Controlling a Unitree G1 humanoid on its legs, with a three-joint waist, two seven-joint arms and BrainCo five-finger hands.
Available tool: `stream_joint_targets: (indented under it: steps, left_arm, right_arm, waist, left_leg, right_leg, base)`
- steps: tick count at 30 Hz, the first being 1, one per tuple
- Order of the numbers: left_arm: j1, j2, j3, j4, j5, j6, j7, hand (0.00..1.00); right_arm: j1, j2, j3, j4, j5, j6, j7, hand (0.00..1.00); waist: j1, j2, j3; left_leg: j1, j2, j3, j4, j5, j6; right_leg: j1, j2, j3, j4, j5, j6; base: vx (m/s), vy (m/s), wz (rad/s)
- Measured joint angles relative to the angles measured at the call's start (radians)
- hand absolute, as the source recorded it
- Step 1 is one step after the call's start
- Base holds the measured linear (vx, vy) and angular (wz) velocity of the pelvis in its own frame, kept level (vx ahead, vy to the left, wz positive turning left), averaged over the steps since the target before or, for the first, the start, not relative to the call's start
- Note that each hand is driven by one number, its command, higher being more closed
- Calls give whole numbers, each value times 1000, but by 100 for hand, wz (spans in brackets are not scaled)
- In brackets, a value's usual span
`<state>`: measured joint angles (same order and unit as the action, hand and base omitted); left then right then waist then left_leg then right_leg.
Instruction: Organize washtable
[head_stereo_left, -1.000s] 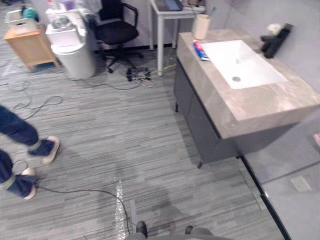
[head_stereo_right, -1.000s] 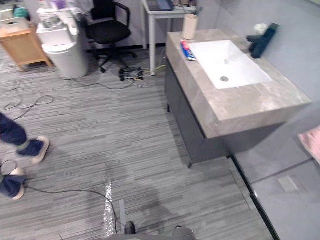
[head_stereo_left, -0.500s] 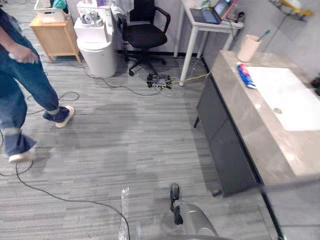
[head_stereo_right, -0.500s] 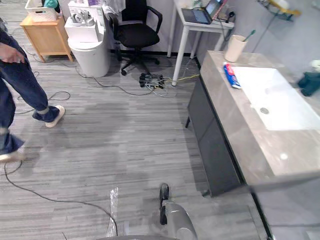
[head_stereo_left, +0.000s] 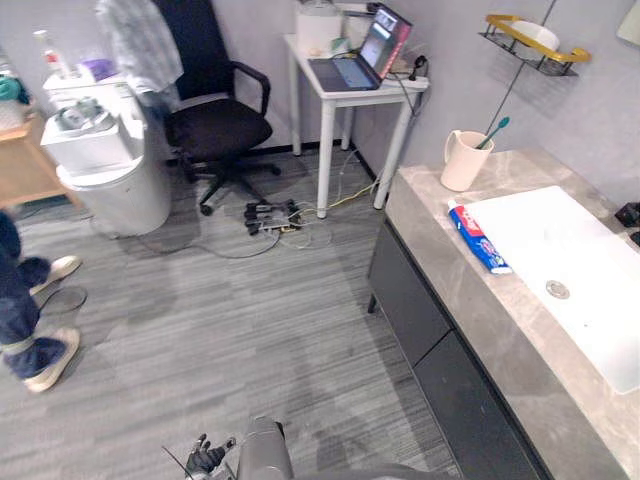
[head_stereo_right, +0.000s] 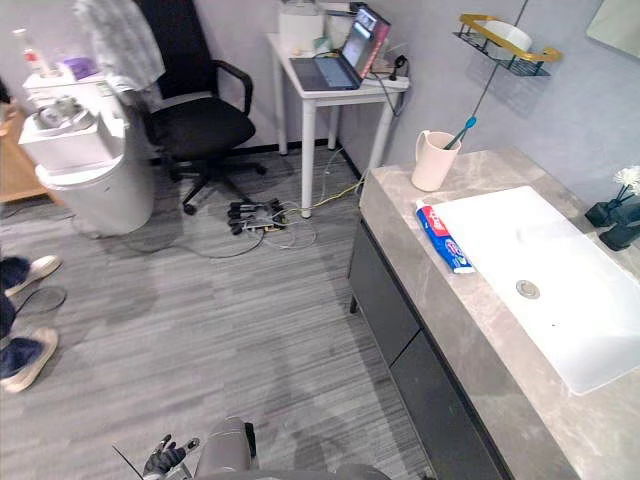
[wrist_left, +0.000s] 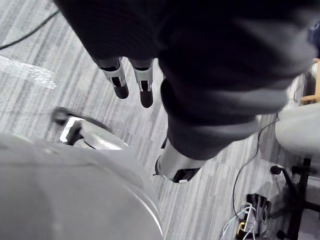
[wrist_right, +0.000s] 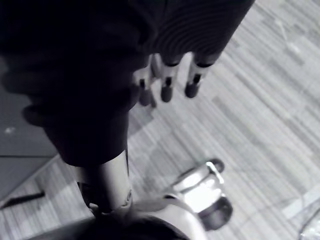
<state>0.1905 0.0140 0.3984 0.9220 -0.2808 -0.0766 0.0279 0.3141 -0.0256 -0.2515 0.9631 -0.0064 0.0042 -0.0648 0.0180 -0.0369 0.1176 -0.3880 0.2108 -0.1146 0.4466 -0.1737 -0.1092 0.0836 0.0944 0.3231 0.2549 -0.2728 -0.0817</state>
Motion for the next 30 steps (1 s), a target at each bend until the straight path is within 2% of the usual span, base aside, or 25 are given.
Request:
stream_joint_targets:
  steps: [1, 2, 3, 4, 5, 6, 7, 8, 9, 11, 14, 15, 16, 18, 19, 20, 21, 22, 23, 24, 25, 26, 28, 29, 30]
  left_arm:
    - [19, -16, 1, 4, -14, 0, 1, 0]
    - [40, -35, 5, 16, -24, -1, 4, 0]
    - [49, -51, 9, 29, -40, 2, 8, 0]
    - [57, -45, 12, 33, -42, 2, 12, 0]
    - [66, -32, 38, 43, -43, 0, 17, 0]
    - [56, -17, 45, 62, -43, -2, 18, 0]
    - [49, -10, 44, 68, -39, 1, 18, 0]
    - [46, 0, 42, 79, -32, 7, 19, 0]
    - [43, 1, 38, 85, -6, 8, 19, 0]
    - [25, 4, 34, 89, 25, 7, 19, 0]
    - [-13, 9, 25, 104, 87, 14, 18, 0]
    - [-27, 7, 23, 110, 100, 15, 17, 0]
    - [-54, 0, 14, 128, 105, 22, 17, 0]
    - [-74, 9, -10, 160, 108, 26, 15, 0]
    - [-86, 26, -28, 173, 116, 29, 12, 0]
    - [-96, 31, -53, 195, 119, 33, 6, 0]
    - [-100, 26, -59, 196, 119, 34, 1, 0]
    - [-109, 15, -64, 193, 126, 34, -6, 0]
    - [-109, -2, -62, 188, 127, 32, -9, 0]
    - [-109, -14, -59, 187, 127, 30, -13, 0]
    - [-106, -15, -38, 174, 126, 29, -23, 0]
    - [-107, -22, -32, 161, 123, 27, -25, 0]
    - [-104, -23, -33, 135, 123, 23, -25, 0]
    - [-104, -27, -35, 126, 116, 22, -21, 0]
    - [-104, -22, -39, 127, 102, 21, -17, 0]
  right_arm:
    - [-17, -21, 3, -1, -8, 0, -19, 0]
    - [-25, -40, 14, -6, -13, -2, -30, 0]
    - [-35, -44, 13, -8, -13, -6, -38, 0]
    - [-43, -46, 10, -5, -13, -6, -42, 0]
    - [-61, -24, 1, -10, -9, -13, -43, 0]
    - [-72, 6, -15, -23, 3, -29, -41, 0]
    - [-74, 17, -19, -33, 12, -34, -40, 0]
    - [-73, 28, -26, -49, 28, -44, -39, 0]
    - [-72, 27, -26, -51, 61, -58, -31, 0]
    - [-67, 39, -28, -69, 89, -69, -21, 0]
    - [-52, 53, -70, -82, 104, -80, -21, 0]
    - [-53, 56, -79, -77, 116, -80, -22, 0]
    - [-56, 53, -98, -61, 123, -80, -21, 0]
    - [-86, 42, -115, -1, 123, -75, -22, 0]
    - [-98, 42, -113, 31, 121, -67, -24, 0]
    - [-96, 37, -129, 59, 123, -56, -21, 0]
    - [-89, 32, -135, 62, 120, -54, -21, 0]
    - [-66, 16, -148, 78, 116, -47, -23, 0]
    - [-48, 12, -173, 82, 119, -41, -22, 0]
    - [-41, 11, -182, 86, 118, -37, -25, 0]
    - [-43, 15, -180, 82, 115, -35, -26, 0]
    - [-45, 17, -169, 70, 119, -37, -28, 0]
    - [-65, 2, -136, 62, 123, -41, -28, 0]
    - [-90, -11, -108, 62, 122, -44, -29, 0]
    - [-113, -20, -81, 62, 122, -49, -28, 0]
  waist:
    - [2, 20, -12]
    - [15, 51, -31]
    - [27, 69, -52]
    - [31, 51, -61]
    - [23, 25, -81]
    - [20, -1, -85]
    - [22, -9, -85]
    - [19, -14, -87]
    - [18, -8, -88]
    - [-2, -4, -88]
    - [-6, -9, -86]
    - [-12, -11, -85]
    - [-18, 2, -85]
    - [-30, -2, -85]
    - [-32, -26, -84]
    - [-44, -11, -77]
    - [-61, -11, -82]
    - [-67, 31, -80]
    - [-64, 46, -76]
    - [-58, 57, -76]
    - [-57, 54, -71]
    - [-54, 37, -59]
    - [-33, 45, -43]
    - [-24, 48, -43]
    - [-18, 46, -41]
  left_leg:
    - [4, 13, -78, -108, 18, -39]
    - [14, 39, -108, -151, 26, -86]
    - [17, 44, -83, -103, 89, -150]
    - [17, 30, -53, -53, 92, -147]
    - [26, 17, 37, 5, 38, -99]
    - [75, 19, 122, 24, 15, -56]
    - [105, 19, 156, 26, 5, -43]
    - [166, 19, 219, 8, -7, -24]
    - [229, 25, 282, -27, -14, -9]
    - [291, 33, 359, -68, -14, 6]
    - [412, 23, 509, -154, -14, 15]
    - [442, 18, 550, -173, -14, 15]
    - [488, 16, 597, -229, -13, 13]
    - [543, 12, 695, -324, 12, -12]
    - [554, -31, 698, -376, 8, -32]
    - [563, -37, 661, -406, 9, -38]
    - [564, -34, 634, -417, 7, -42]
    - [575, -8, 606, -428, 6, -57]
    - [577, 19, 605, -407, 3, -71]
    - [576, 41, 600, -353, -2, -80]
    - [540, 77, 567, -212, -13, -85]
    - [458, 114, 490, -4, -37, -59]
    - [381, 126, 401, 202, -54, -61]
    - [338, 115, 373, 268, -68, -51]
    - [308, 87, 362, 256, -71, -52]
  right_leg:
    - [-3, -1, 70, 26, -44, 22]
    - [-4, -9, 154, 49, -89, 48]
    - [-2, -28, 215, 61, -118, 67]
    - [-5, -53, 250, 68, -117, 79]
    - [-40, -97, 249, 112, -79, 86]
    - [-75, -118, 243, 174, -24, 106]
    - [-90, -126, 231, 208, 6, 106]
    - [-122, -135, 199, 274, 85, 112]
    - [-164, -135, 167, 336, 158, 129]
    - [-215, -135, 101, 400, 178, 147]
    - [-296, -135, -80, 414, 189, 152]
    - [-310, -143, -152, 402, 190, 145]
    - [-318, -165, -249, 378, 187, 154]
    - [-328, -195, -426, 286, 152, 143]
    - [-322, -220, -548, 178, 147, 115]
    - [-298, -197, -579, 118, 112, 50]
    - [-286, -180, -586, 90, 111, 57]
    - [-264, -128, -583, 40, 114, 55]
    - [-247, -93, -576, 13, 114, 54]
    - [-234, -68, -561, -2, 113, 39]
    - [-205, -52, -539, -20, 115, 35]
    - [-167, -37, -519, -49, 118, 32]
    - [-114, -19, -485, -79, 128, 17]
    - [-76, -18, -454, -98, 131, 14]
    - [-47, -27, -424, -109, 131, 15]
  base:
    - [553, 621, -186]
    - [568, 682, -223]
    - [378, 528, -204]
    - [412, 670, -195]
    - [466, 733, -194]
    - [451, 690, -181]
    - [329, 475, -166]
    - [243, 425, -153]
    - [189, 397, -139]
    - [57, 286, -105]
    - [9, 129, -125]
    - [-1, 25, -120]
    - [-8, 8, -159]
    - [-21, -45, -162]
    - [-11, -160, -149]
    - [20, -161, -120]
    - [123, -195, -67]
    - [166, -135, -35]
    - [252, -171, -50]
    - [316, -188, -59]
    - [364, -239, -58]
    - [308, -212, -51]
    - [290, -75, -64]
    - [371, 24, -87]
    - [304, 55, -79]
